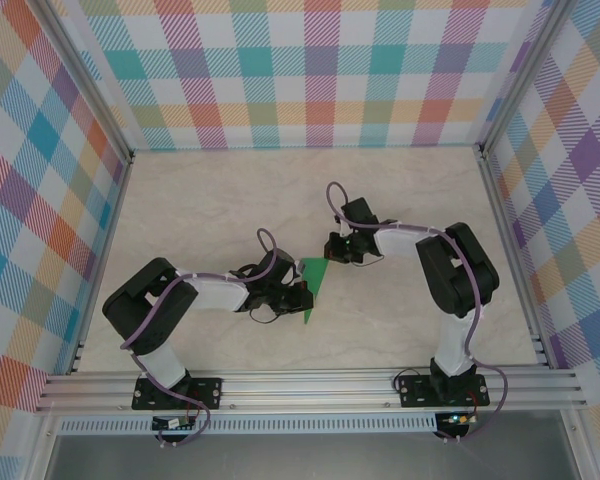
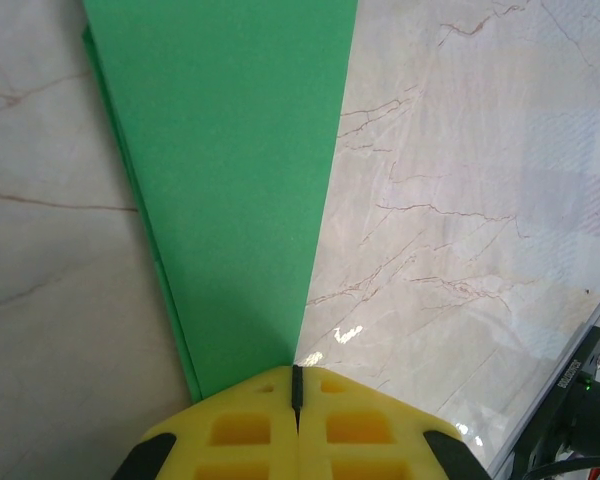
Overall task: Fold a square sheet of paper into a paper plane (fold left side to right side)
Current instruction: Fold the wing for the fifth time at the center of the table.
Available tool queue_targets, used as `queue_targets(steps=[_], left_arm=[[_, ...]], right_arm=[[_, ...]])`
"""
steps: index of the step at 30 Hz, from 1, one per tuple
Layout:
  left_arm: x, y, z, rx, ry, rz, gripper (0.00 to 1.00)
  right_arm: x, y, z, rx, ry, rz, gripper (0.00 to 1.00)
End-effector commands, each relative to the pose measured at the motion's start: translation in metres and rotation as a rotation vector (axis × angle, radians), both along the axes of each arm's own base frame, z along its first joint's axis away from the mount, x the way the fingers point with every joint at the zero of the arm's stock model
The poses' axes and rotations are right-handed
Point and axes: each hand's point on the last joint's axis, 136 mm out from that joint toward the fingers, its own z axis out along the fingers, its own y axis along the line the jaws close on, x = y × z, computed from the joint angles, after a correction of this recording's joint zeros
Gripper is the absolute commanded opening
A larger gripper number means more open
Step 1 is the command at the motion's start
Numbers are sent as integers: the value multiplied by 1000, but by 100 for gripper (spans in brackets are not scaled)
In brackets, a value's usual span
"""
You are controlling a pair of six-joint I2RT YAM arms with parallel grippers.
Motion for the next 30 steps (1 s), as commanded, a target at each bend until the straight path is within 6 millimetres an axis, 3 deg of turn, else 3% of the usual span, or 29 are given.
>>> queue_targets(steps=[1, 8, 11, 14, 18, 21, 30], left_arm=[[-30, 37, -37, 171, 120, 23, 4], [-29, 36, -33, 164, 112, 26, 4], [-27, 35, -31, 159, 106, 27, 4], [-26, 33, -28, 154, 100, 27, 4], [-23, 32, -25, 153, 91, 25, 4], [-22, 31, -23, 151, 90, 25, 4], [-26, 28, -20, 142, 90, 8, 4]], right_arm=[[23, -15, -3, -48, -55, -30, 0], [27, -20, 35, -31, -114, -24, 0], [12, -19, 53, 23, -126, -19, 0], [-17, -8, 60, 93, -99, 14, 0], [-55, 20, 55, 174, -44, 73, 0], [-68, 37, 48, 205, -9, 101, 0], [-56, 48, 12, 144, 47, 107, 0]])
